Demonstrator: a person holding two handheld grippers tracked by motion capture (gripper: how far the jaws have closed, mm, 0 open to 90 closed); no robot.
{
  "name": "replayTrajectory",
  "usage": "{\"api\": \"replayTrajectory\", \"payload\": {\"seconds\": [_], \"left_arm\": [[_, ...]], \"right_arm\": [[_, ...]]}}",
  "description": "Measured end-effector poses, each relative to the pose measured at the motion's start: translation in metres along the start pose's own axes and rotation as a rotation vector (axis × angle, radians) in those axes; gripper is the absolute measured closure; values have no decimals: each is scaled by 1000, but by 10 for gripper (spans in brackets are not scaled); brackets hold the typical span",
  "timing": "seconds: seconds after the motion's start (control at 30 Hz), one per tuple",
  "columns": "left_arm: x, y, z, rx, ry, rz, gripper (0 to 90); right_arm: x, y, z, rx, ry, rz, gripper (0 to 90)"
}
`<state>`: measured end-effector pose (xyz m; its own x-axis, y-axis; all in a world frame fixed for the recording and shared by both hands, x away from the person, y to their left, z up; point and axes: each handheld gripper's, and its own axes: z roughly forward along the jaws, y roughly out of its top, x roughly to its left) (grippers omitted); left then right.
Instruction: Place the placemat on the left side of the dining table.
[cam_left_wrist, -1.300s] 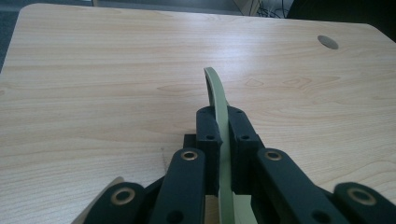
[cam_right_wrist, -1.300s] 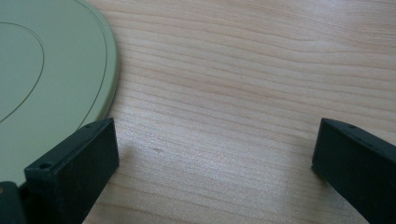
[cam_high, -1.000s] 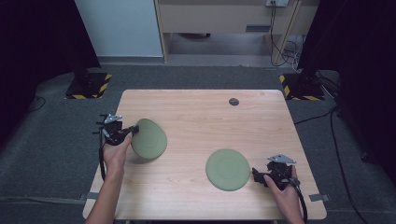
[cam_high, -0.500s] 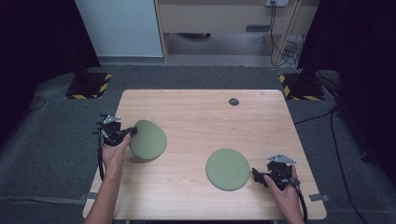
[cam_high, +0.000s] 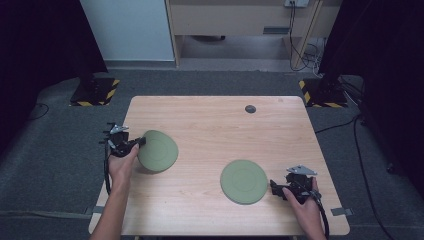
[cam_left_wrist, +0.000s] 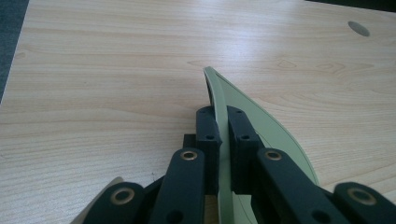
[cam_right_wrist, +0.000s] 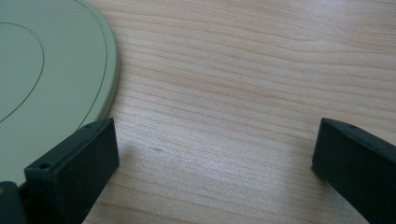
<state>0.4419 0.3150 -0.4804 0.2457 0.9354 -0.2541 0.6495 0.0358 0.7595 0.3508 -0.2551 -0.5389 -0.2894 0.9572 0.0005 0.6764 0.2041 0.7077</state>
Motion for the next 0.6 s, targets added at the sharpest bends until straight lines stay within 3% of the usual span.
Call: {"api": "replayTrajectory", "payload": {"seconds": [0.6], "left_arm": [[9,-2,-2,5,9,-10,846]], "right_arm": [[0,0,0,0,0,1,8]]}}
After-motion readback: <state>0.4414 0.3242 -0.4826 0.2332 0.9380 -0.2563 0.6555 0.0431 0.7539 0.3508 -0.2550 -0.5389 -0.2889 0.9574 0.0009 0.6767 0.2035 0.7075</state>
